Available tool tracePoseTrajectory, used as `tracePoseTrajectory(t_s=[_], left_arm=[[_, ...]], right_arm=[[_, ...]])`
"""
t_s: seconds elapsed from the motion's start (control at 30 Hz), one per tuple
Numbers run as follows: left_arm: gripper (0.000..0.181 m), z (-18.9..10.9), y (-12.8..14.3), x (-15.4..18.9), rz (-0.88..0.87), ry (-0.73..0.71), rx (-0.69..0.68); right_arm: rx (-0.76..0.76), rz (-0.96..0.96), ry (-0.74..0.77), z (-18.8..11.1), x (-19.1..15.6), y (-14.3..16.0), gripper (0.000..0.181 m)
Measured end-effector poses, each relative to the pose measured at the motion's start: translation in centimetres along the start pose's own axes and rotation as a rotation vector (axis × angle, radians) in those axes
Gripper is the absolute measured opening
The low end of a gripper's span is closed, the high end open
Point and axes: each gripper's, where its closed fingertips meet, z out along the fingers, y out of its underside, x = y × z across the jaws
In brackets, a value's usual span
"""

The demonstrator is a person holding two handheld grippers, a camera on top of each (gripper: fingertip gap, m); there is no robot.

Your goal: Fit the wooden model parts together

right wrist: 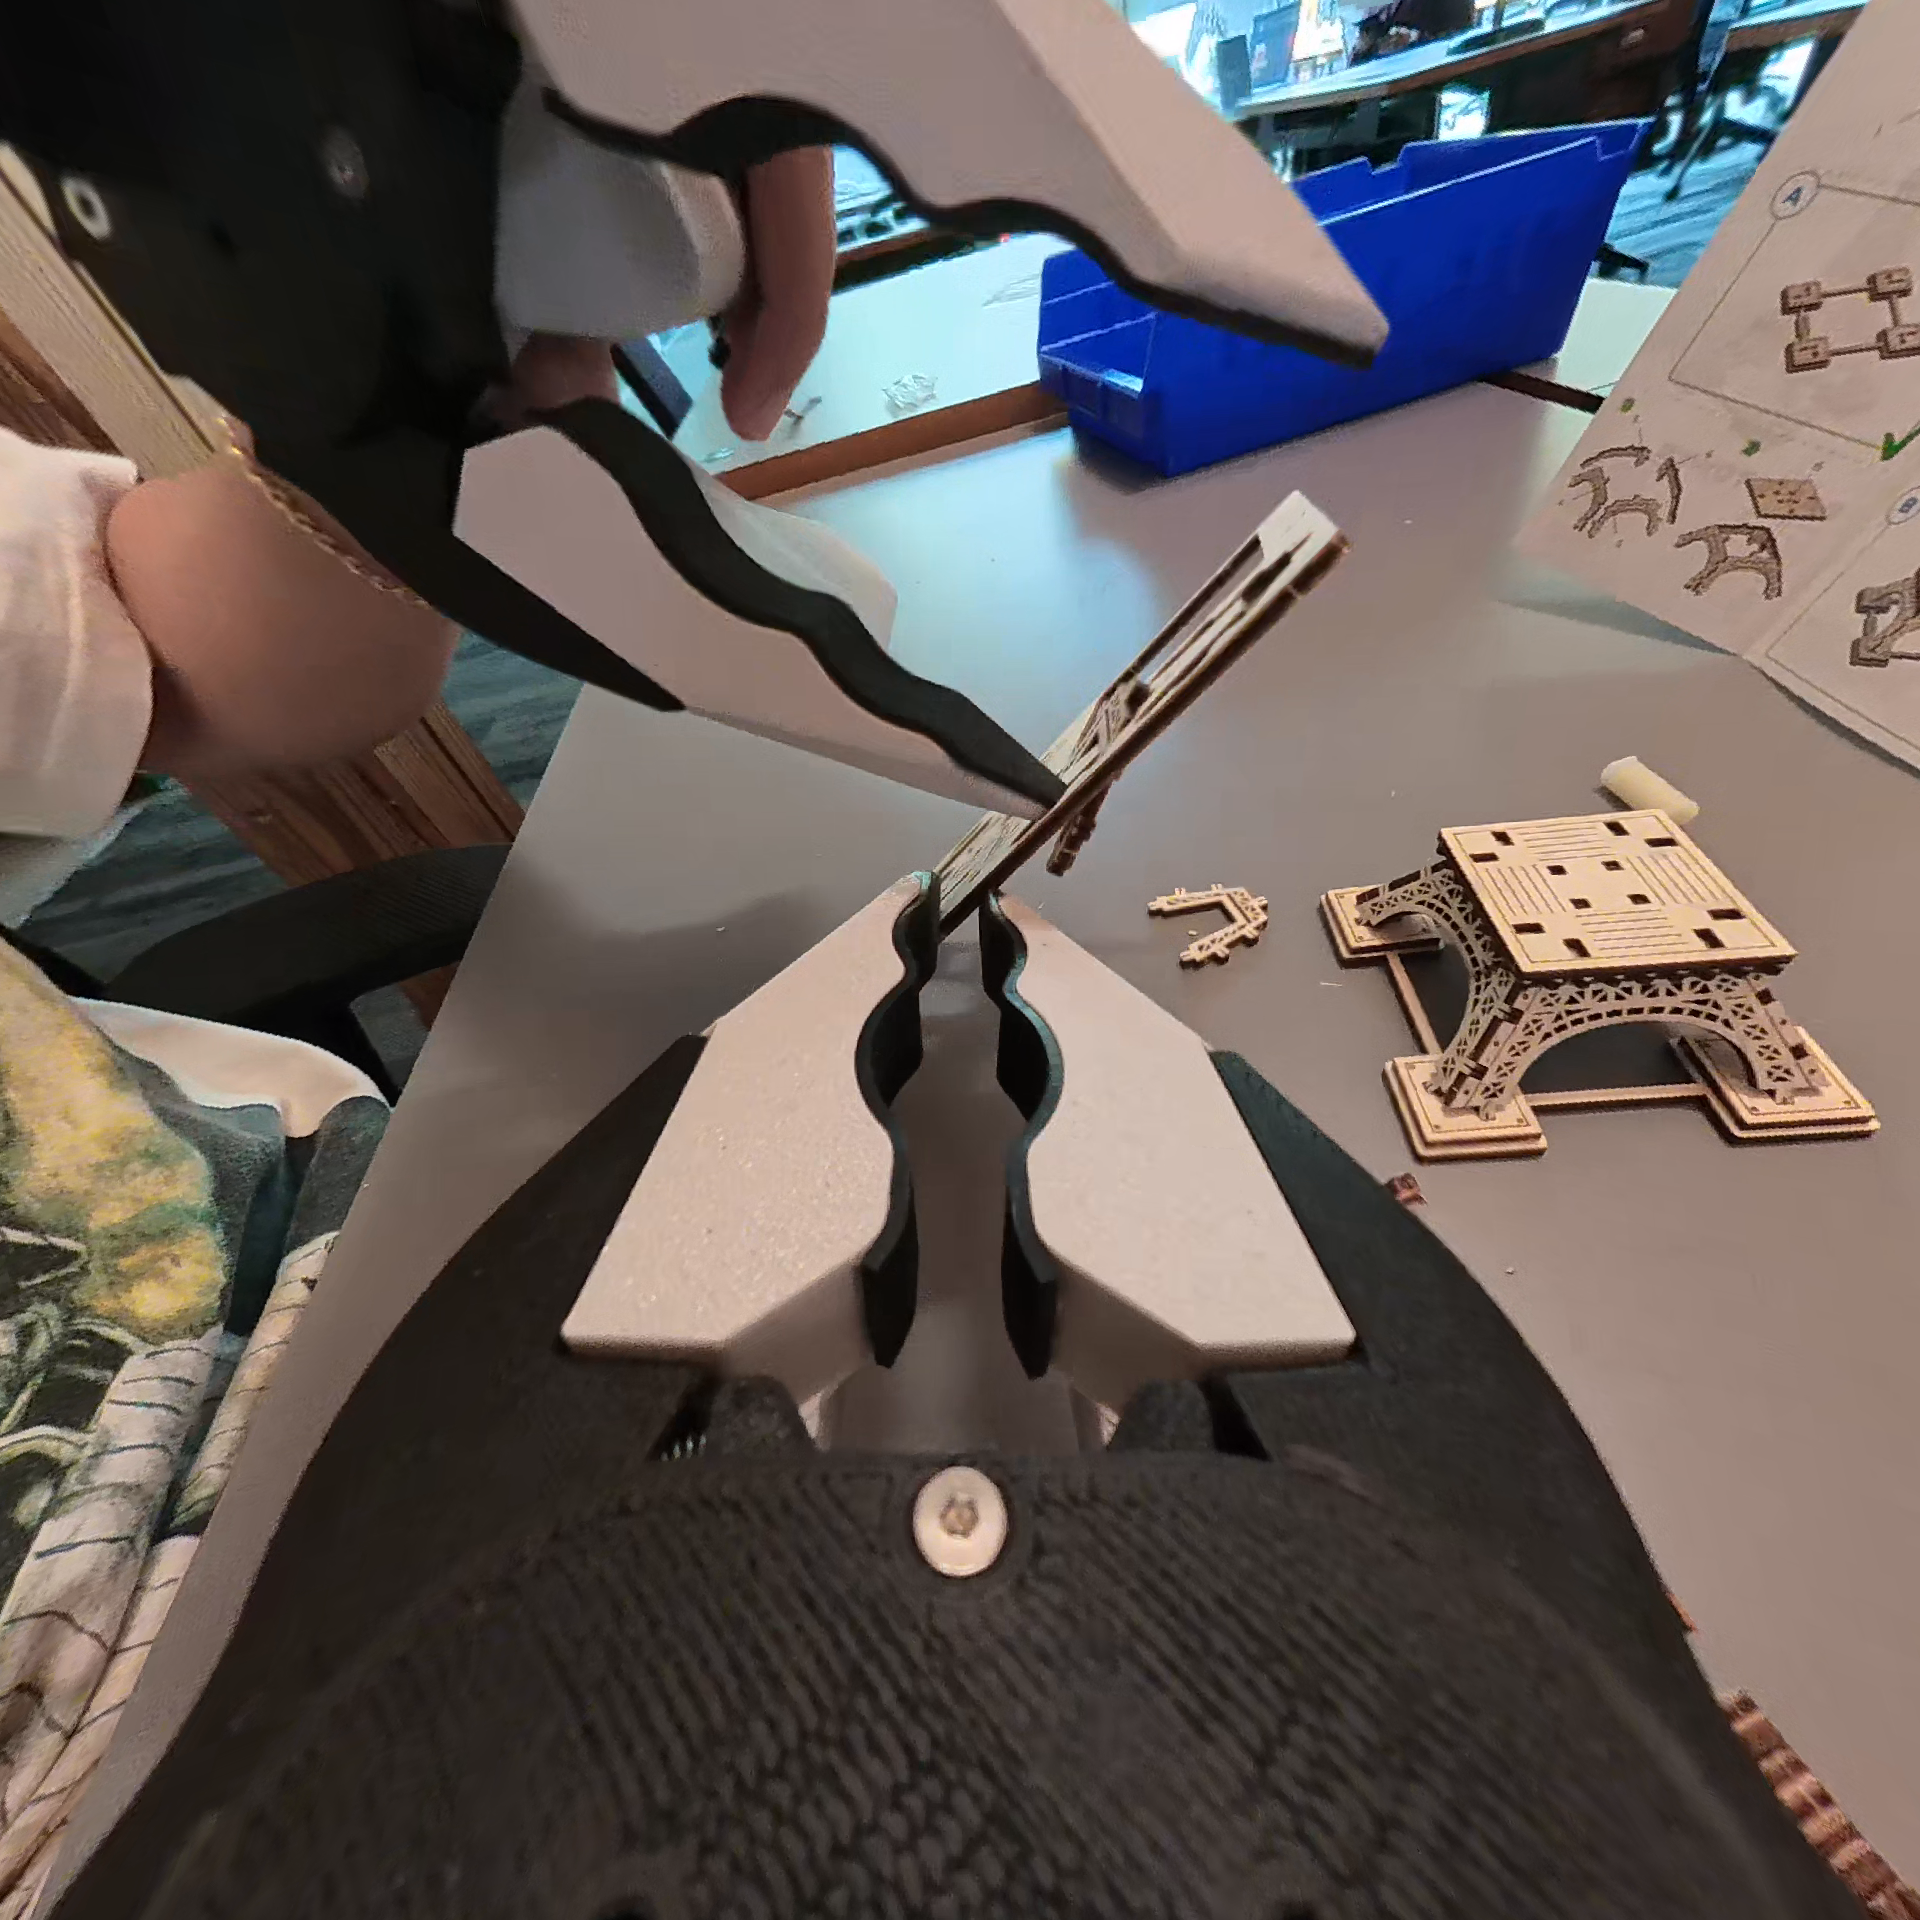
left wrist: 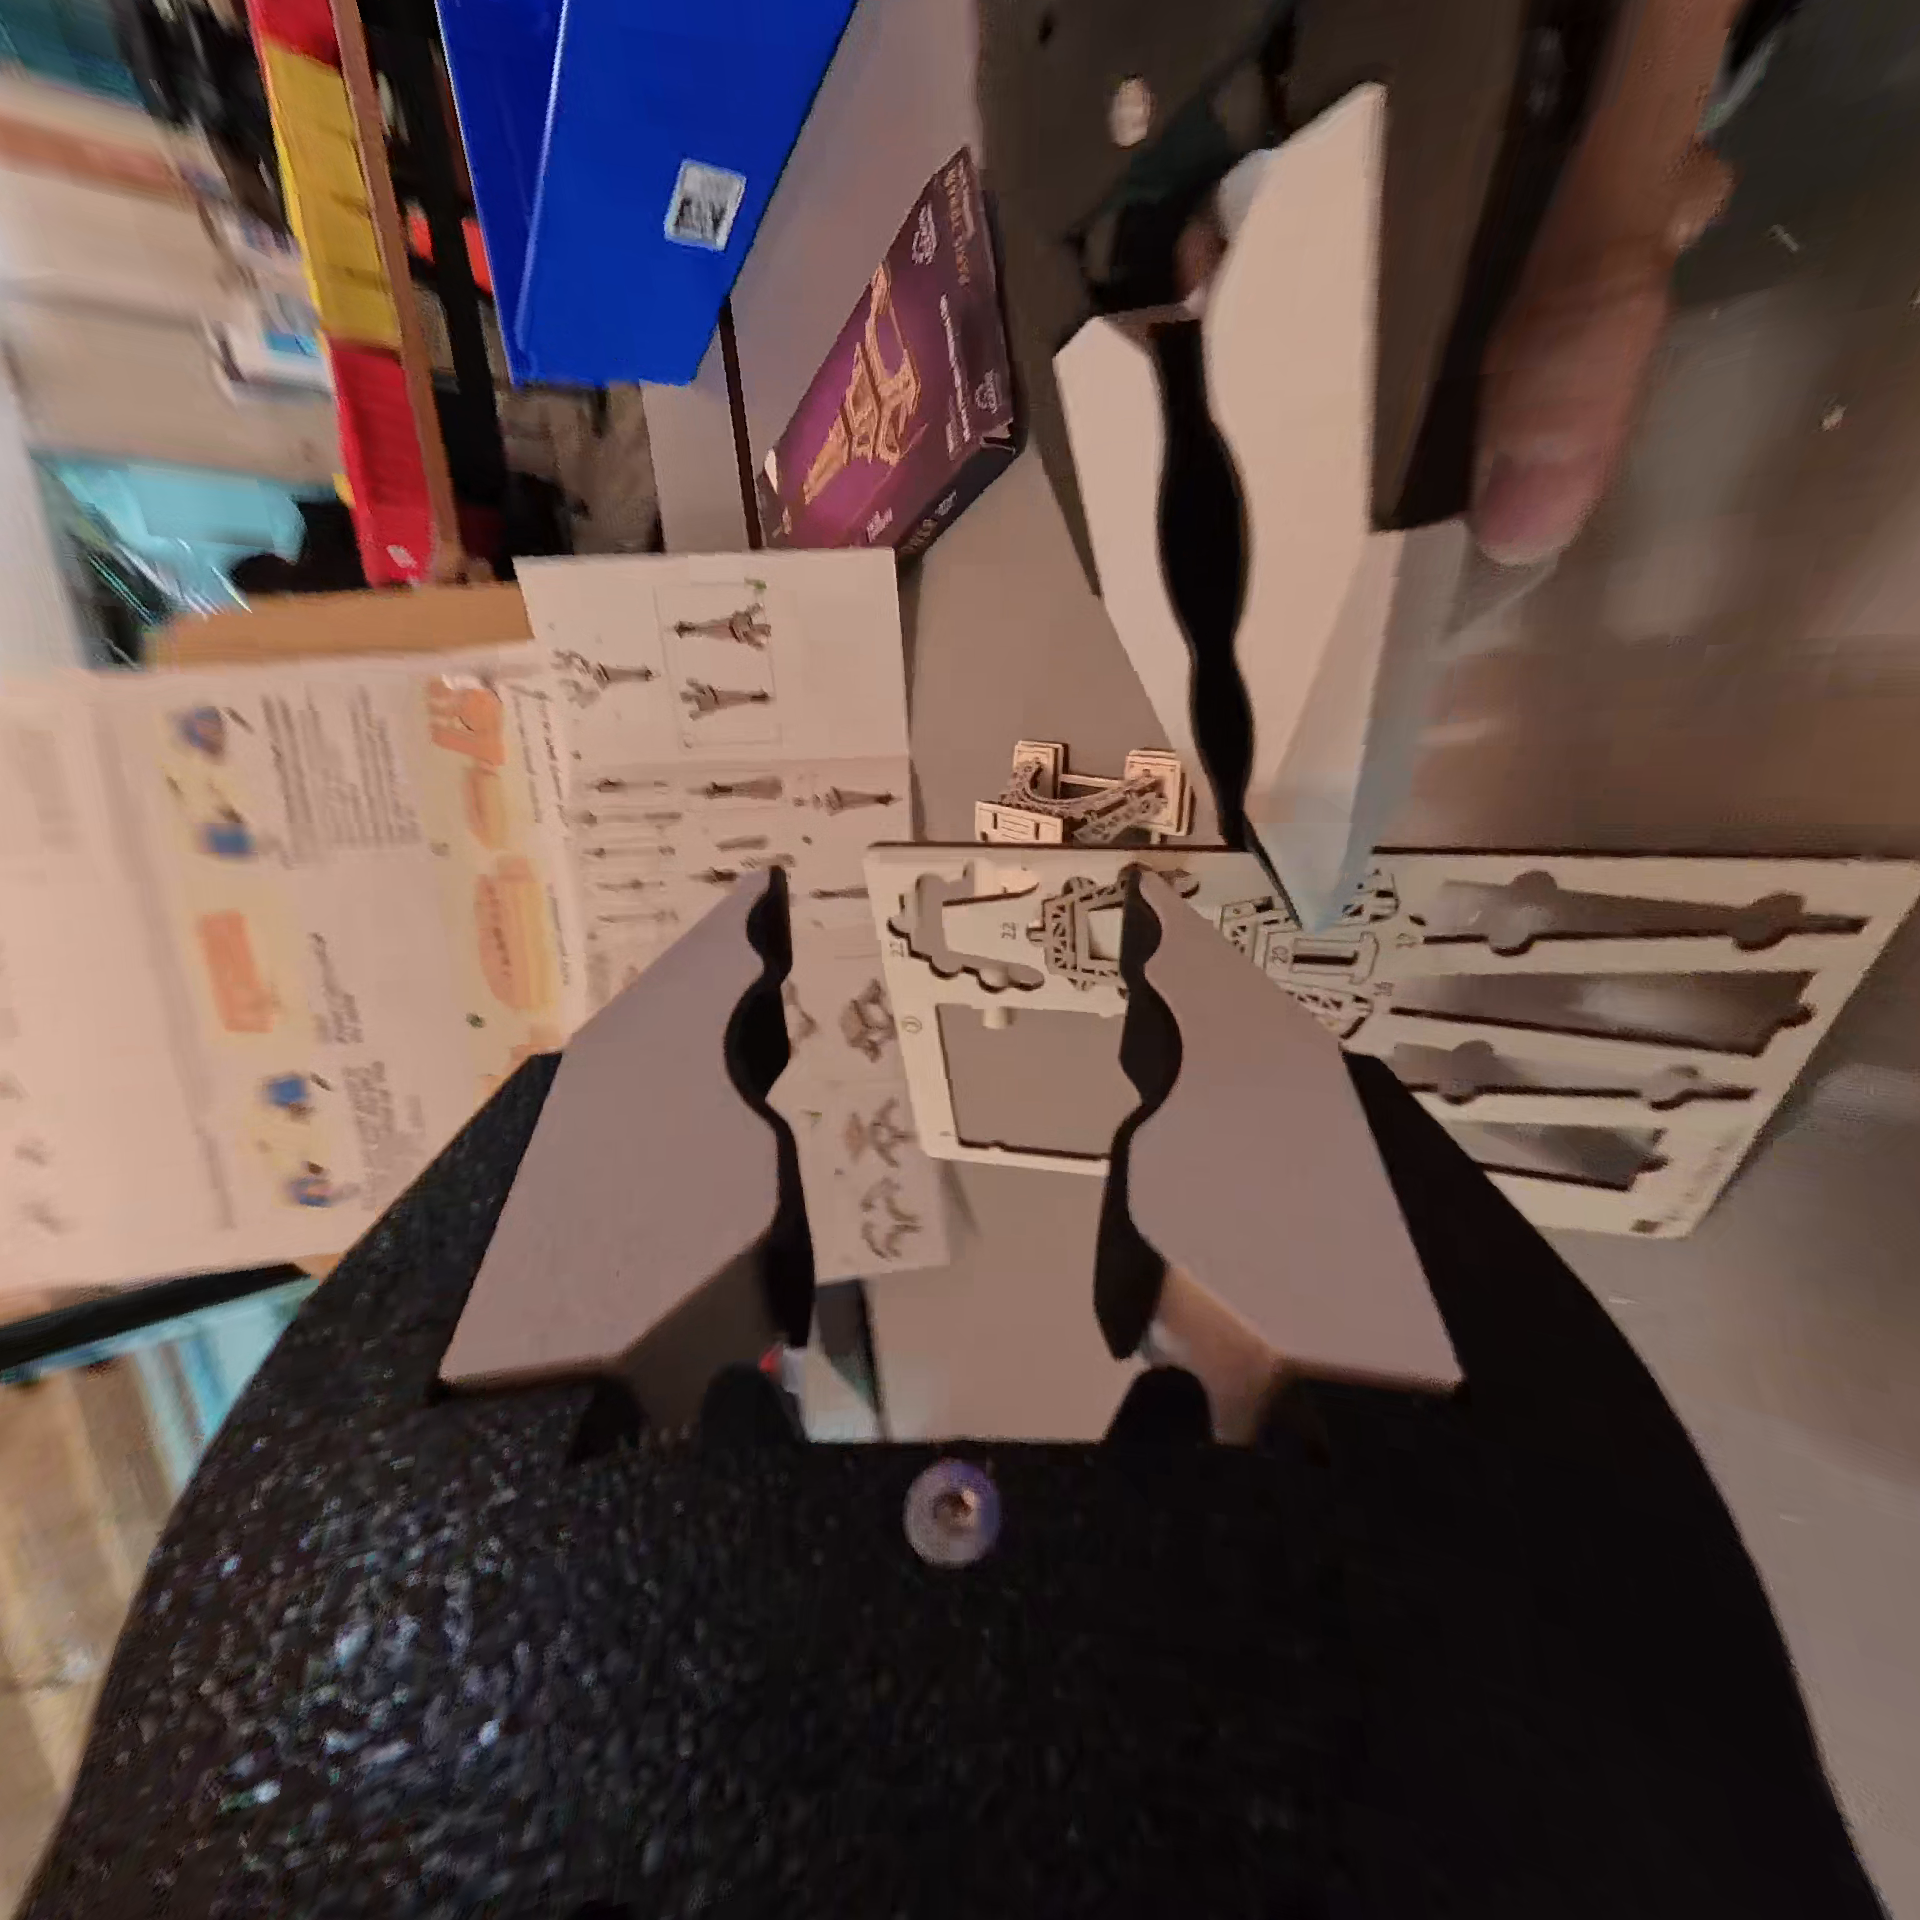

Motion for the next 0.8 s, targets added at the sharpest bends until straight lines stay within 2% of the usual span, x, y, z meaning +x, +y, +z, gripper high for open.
tracePoseTrajectory(t_s=[0.03, 0.17, 0.23, 0.33, 0.43, 0.5, 0.6, 0.7, 0.73, 0.8], left_arm=[[0.06, 0.0, -0.3, 0.0, 0.074, -0.018, 0.018], [0.041, -0.3, -1.4, 1.4, 0.463, -0.016, 0.106], [0.042, -0.3, -1.5, 1.9, 0.538, 0.021, 0.121], [0.049, -0.1, -1.1, 1.0, 0.359, 0.066, 0.147], [0.063, -2.1, -1.3, -0.2, -0.036, 0.23, 0.317], [0.074, -3.1, -0.6, -1.2, -0.269, 0.333, 0.384], [0.048, -3.3, 1.3, -1.1, -0.386, 0.455, 0.387], [0.012, -3.2, 2.4, 0.1, -0.375, 0.553, 0.353], [0.006, -3.2, 2.6, 0.5, -0.369, 0.58, 0.341], [0.006, -3.1, 2.8, 0.8, -0.392, 0.637, 0.341]], right_arm=[[0.001, 0.006, -0.005, -0.1, 0.0, 0.0, 0.005], [-0.006, 0.002, -0.037, -0.2, -0.2, 0.1, 0.005], [-0.023, -0.004, -0.056, -0.1, -0.5, 0.3, 0.005], [-0.021, 0.031, -0.029, -0.1, 0.2, 0.3, 0.004], [0.034, 0.067, -0.052, -0.6, 0.2, -0.4, 0.0], [0.029, 0.066, -0.052, -0.6, 0.2, -0.3, 0.0], [0.029, 0.046, -0.062, -0.4, -0.3, -0.4, 0.0], [0.018, 0.024, -0.06, -0.3, -0.6, -0.2, 0.0], [0.019, 0.017, -0.068, -0.2, -0.8, -0.3, 0.0], [0.017, -0.01, -0.117, -0.4, -1.4, -0.2, 0.002]])
